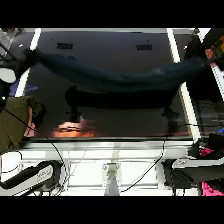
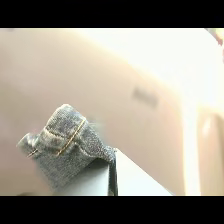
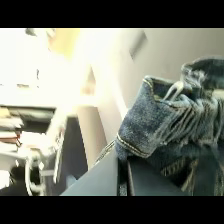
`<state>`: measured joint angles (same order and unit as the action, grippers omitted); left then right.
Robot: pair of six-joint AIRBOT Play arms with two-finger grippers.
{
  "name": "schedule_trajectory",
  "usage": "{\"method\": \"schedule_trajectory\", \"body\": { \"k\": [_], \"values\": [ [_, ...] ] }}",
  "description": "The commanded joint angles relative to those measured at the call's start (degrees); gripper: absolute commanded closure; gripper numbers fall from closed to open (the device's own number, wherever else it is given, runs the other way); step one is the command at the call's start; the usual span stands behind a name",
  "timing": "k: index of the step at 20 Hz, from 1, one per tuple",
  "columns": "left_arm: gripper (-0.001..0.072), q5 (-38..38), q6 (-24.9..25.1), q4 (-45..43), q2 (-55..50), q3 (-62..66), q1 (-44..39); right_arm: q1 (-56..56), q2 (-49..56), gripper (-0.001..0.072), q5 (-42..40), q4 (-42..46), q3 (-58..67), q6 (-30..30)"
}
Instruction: Fold the clothes and pants, and hang the long-sleeved shirts on hangers.
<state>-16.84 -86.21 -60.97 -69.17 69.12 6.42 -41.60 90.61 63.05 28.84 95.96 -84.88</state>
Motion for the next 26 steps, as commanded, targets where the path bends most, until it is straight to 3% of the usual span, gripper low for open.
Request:
{"method": "schedule_trajectory", "body": {
  "k": [1, 5, 7, 11, 17, 23, 26],
  "values": [
    [0.0700, 2.45, 0.04, 1.20, 0.15, 5.49, 0.04, 1.38, -0.17, 0.0688, -2.23, 2.27, 9.49, -4.70],
    [0.0704, -9.46, 0.09, -0.59, 1.22, 5.42, 1.20, -2.58, -0.35, 0.0689, 11.74, 14.45, 17.33, -7.41],
    [0.0703, -15.72, 0.04, -8.26, 3.63, 5.40, 1.16, -5.84, -1.90, 0.0689, 17.11, 20.17, 17.77, -7.41],
    [0.0703, -21.24, 0.02, -9.73, 16.15, -0.66, 1.11, -12.96, -6.62, 0.0688, 26.23, 23.08, 17.77, -4.90],
    [0.0703, -29.70, 0.04, -9.22, 36.50, -13.88, 0.37, -14.16, -11.52, 0.0688, 25.59, 22.91, 17.77, -6.60],
    [0.0704, -25.20, 2.67, -8.96, 36.37, -14.56, -0.26, -13.51, -11.76, 0.0687, 28.09, 30.47, 17.55, -9.07],
    [0.0704, -28.94, 2.67, -5.33, 31.67, -14.58, -0.26, -13.35, -11.50, 0.0687, 28.04, 32.94, 15.23, -9.18]
  ]
}}
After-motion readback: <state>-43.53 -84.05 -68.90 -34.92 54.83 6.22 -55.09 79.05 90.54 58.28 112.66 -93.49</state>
